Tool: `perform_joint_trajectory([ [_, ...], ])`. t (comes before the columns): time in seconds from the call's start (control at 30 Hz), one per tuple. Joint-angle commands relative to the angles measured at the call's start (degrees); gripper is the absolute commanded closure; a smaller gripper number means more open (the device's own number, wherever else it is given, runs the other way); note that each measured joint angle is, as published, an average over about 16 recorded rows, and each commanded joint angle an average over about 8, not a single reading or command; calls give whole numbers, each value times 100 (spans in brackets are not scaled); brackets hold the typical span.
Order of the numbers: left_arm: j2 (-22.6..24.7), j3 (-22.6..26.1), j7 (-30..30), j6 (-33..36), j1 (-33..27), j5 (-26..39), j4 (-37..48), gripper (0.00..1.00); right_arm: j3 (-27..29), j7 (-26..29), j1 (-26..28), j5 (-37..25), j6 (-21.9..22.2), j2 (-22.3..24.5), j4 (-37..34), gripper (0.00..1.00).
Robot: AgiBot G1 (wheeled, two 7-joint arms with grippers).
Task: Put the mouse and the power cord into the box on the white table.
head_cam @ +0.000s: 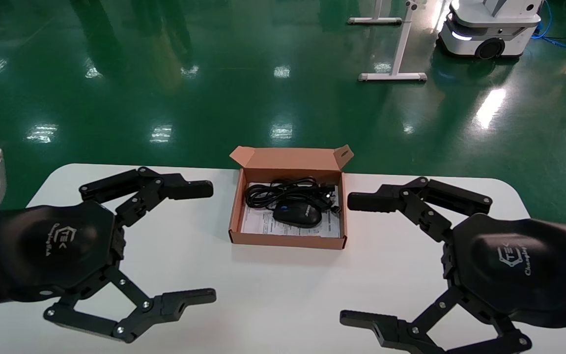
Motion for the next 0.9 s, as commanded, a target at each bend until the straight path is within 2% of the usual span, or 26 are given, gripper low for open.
perform_joint_trajectory([
  [0.03, -25, -36, -2, 17, 26, -19, -41, 0, 75, 79, -98, 83, -13, 50, 140, 0],
  [0.9, 30, 46, -1, -21, -30, 21, 57, 0, -60, -52, 77, -70, 9, -39, -112, 0],
])
